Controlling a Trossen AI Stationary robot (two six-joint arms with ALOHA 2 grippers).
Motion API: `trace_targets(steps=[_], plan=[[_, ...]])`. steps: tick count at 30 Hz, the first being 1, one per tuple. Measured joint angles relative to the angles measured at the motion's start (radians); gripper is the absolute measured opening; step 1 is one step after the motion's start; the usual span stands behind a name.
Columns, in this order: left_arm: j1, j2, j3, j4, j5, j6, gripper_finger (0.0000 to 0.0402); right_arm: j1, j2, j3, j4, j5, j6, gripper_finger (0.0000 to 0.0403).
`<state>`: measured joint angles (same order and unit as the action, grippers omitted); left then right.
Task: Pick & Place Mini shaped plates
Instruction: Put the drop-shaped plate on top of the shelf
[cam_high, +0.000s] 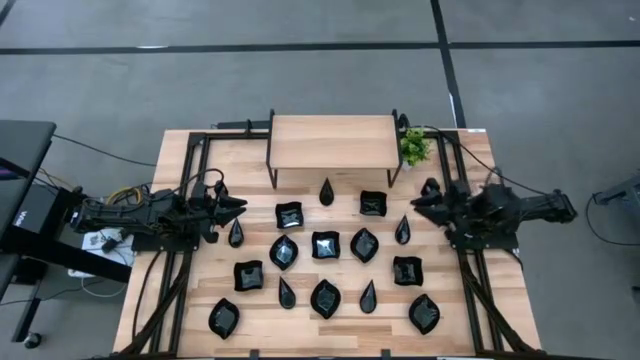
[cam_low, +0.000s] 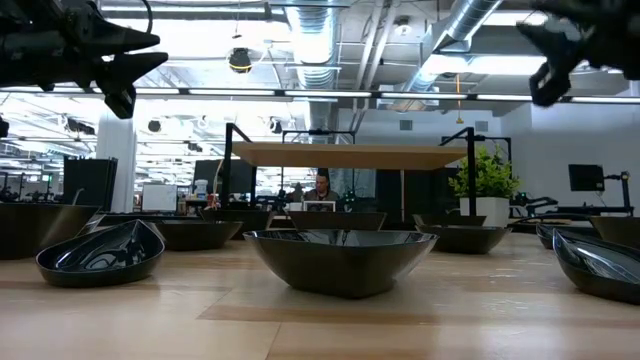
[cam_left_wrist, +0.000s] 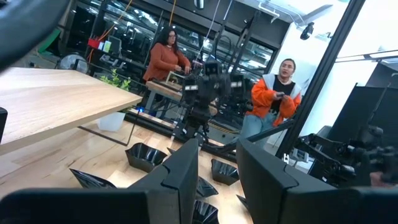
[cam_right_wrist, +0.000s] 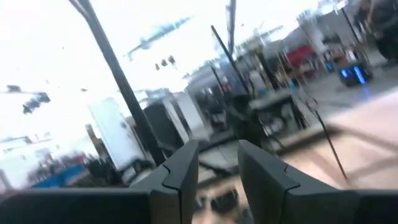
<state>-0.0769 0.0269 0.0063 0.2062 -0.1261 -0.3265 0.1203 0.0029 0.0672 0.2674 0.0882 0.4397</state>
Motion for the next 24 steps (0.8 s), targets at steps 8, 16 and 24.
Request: trace_targets(steps=[8,16,24], plan=[[0.000,0.000,0.000,0.004,0.000,0.000,0.0112,0.028,0.159,0.391,-0.470,0.014,-0.029,0.0108],[0.000,0.000,0.000,0.004,0.000,0.000,0.0112,0.029,0.529,0.804,-1.379,0.067,0.402,0.0108],[0.000,0.000,0.000,0.005,0.000,0.000,0.0112,0.030,0.675,0.839,-1.559,-0.017,0.604,0.0108]])
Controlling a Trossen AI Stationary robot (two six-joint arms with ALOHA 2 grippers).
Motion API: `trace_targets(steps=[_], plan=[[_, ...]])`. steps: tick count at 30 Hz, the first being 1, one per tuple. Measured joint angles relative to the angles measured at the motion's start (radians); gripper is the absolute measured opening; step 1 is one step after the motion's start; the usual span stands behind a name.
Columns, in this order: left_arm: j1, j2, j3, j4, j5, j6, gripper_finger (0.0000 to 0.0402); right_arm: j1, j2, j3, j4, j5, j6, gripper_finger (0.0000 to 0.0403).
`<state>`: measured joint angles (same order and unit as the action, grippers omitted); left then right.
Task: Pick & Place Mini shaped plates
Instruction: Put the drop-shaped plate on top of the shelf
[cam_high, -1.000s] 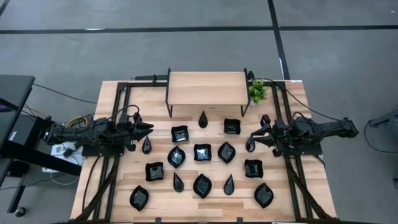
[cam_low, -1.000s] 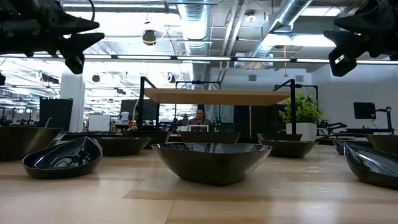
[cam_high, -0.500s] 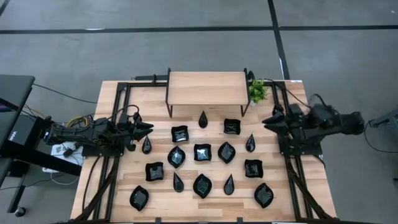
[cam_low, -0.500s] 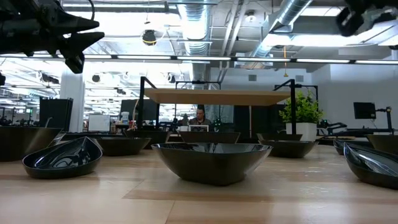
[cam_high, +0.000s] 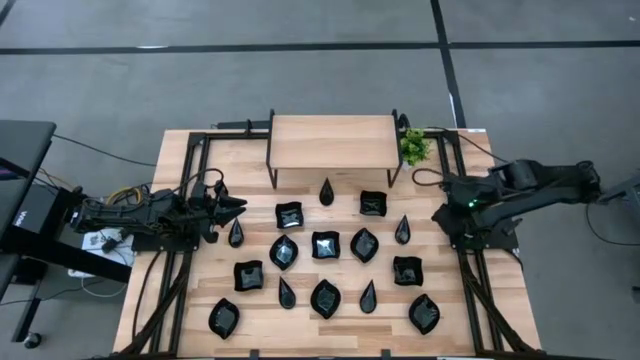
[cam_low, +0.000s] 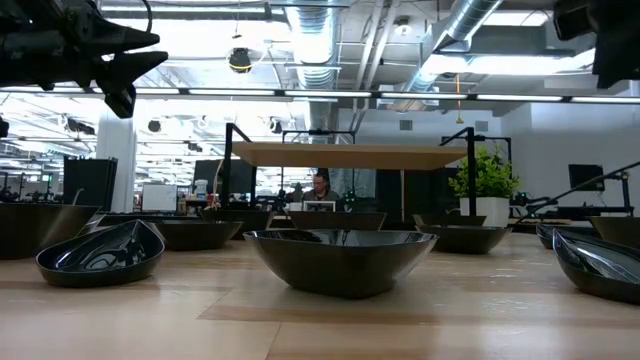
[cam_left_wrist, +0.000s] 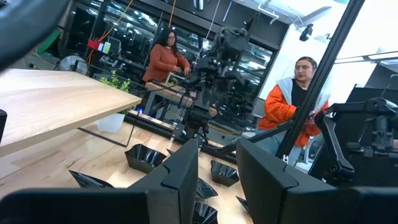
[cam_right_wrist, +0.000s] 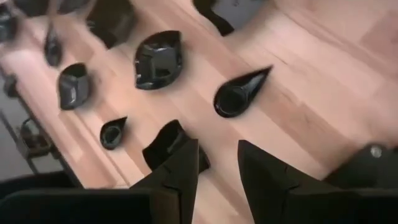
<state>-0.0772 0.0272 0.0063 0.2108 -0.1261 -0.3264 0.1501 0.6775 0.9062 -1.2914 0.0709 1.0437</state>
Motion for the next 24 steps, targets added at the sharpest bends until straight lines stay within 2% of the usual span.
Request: trace_targets(steps=[5,12,17,24], plan=[[0.000,0.000,0.000,0.000,0.000,0.000,0.0112,0.000,0.030,-0.051,0.016,0.004,0.194,0.0108],[0.000,0.000,0.000,0.005,0.000,0.000,0.0112,0.000,0.064,-0.233,0.164,0.040,0.347,0.0108],[0.000,0.000,0.000,0.007,0.000,0.008,0.0112,-0.001,0.073,-0.263,0.199,0.072,0.395,0.0108],[0.000,0.000,0.000,0.012,0.000,0.013,0.0112,0.000,0.144,-0.306,0.263,0.034,0.433,0.0108]])
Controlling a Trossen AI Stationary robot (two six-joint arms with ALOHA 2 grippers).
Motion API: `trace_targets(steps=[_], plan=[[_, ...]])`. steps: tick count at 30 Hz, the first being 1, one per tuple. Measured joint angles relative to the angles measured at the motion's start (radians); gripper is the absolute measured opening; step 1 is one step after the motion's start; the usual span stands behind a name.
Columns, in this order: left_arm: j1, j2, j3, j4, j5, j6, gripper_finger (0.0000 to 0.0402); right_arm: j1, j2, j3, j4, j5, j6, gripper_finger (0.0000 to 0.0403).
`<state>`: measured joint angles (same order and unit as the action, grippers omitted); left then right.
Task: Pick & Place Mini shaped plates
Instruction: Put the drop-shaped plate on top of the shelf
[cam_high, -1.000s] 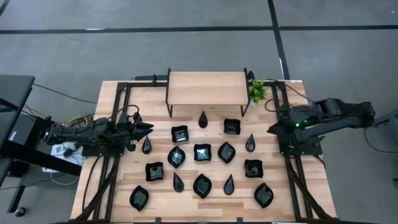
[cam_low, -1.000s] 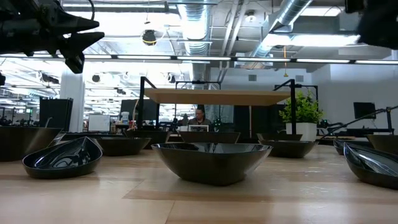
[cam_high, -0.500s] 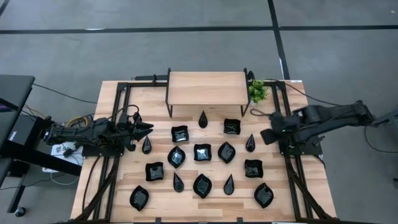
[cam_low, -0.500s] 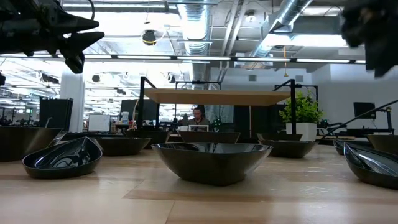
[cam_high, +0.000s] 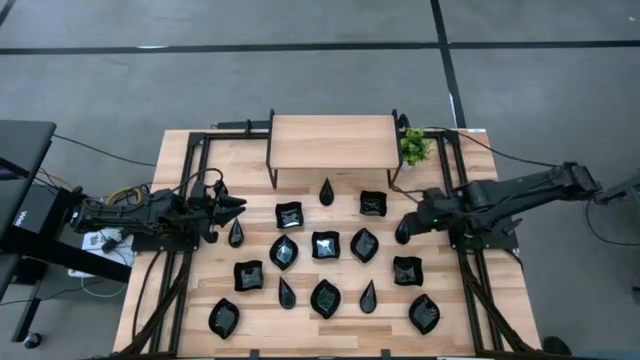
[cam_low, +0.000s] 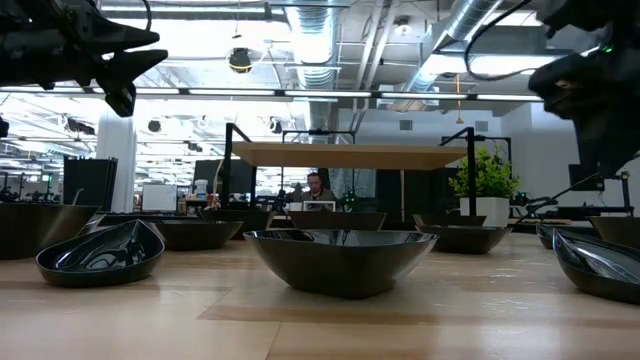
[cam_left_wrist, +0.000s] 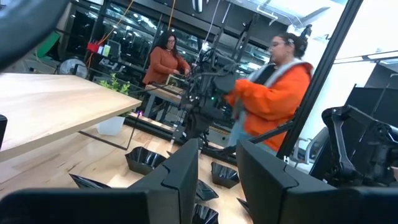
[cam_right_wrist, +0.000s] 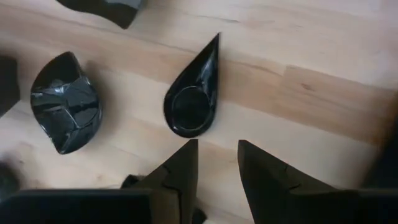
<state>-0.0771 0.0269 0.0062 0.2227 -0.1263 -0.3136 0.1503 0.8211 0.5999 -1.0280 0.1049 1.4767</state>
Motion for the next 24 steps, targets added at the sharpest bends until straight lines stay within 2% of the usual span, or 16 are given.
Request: trace_targets(steps=[11,15,24], plan=[[0.000,0.001,0.000,0.010,0.000,0.002,0.0112,-0.009,0.202,-0.002,0.033,0.009,-0.009,0.0108],[0.000,0.001,0.000,0.011,0.000,0.002,0.0112,-0.009,0.258,-0.002,0.117,0.011,-0.009,0.0108],[0.000,0.001,0.000,0.019,0.000,0.002,0.0112,-0.009,0.345,-0.002,0.125,0.082,-0.006,0.0108]])
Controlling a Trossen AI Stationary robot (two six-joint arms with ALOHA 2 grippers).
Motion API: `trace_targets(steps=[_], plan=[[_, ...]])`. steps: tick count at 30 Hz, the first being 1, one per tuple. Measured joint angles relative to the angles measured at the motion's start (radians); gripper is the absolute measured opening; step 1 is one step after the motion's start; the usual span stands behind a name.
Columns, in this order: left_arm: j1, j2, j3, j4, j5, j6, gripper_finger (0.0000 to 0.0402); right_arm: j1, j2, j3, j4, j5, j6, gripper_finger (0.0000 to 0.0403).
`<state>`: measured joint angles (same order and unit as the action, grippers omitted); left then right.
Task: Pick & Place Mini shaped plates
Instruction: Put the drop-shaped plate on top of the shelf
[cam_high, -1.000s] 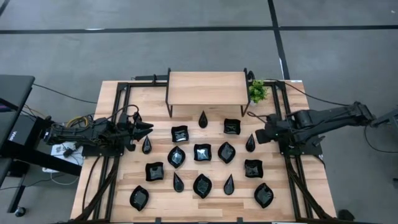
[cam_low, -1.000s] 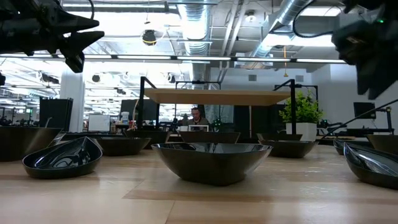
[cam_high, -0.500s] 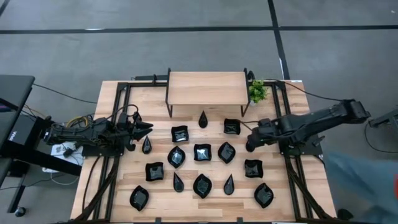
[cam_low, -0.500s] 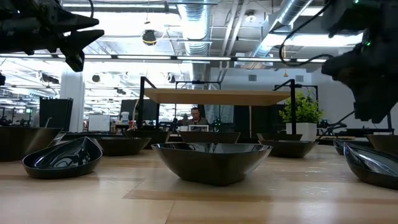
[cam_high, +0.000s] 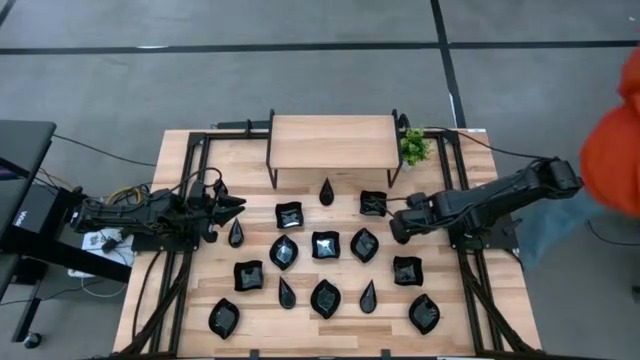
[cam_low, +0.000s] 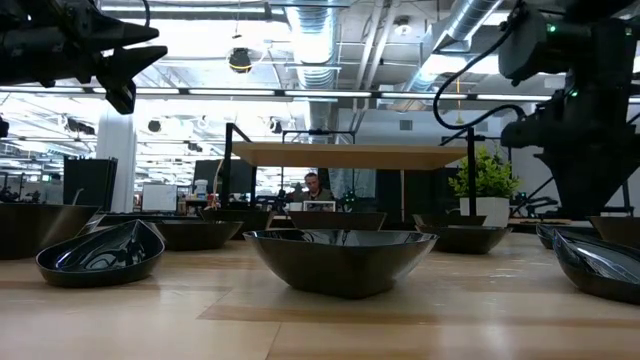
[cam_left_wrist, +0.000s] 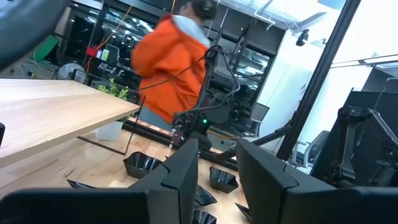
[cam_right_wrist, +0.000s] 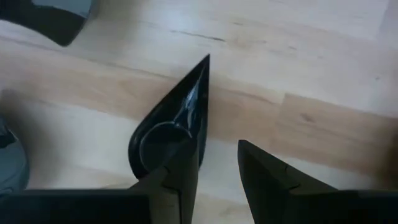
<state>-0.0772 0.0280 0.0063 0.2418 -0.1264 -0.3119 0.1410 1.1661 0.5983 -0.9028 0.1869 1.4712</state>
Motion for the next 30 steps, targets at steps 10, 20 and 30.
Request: trace_targets(steps=[10,20,30], plan=[[0.000,0.000,0.000,0.007,0.000,0.000,0.0112,0.005,-0.051,-0.080,0.109,0.023,0.020,0.0108],[0.000,0.000,0.000,0.012,0.000,0.000,0.0112,0.000,-0.049,-0.080,0.076,0.047,0.014,0.0114],[0.000,0.000,0.000,0.014,0.000,0.000,0.0112,0.001,-0.048,-0.080,0.133,0.069,0.012,0.0126]])
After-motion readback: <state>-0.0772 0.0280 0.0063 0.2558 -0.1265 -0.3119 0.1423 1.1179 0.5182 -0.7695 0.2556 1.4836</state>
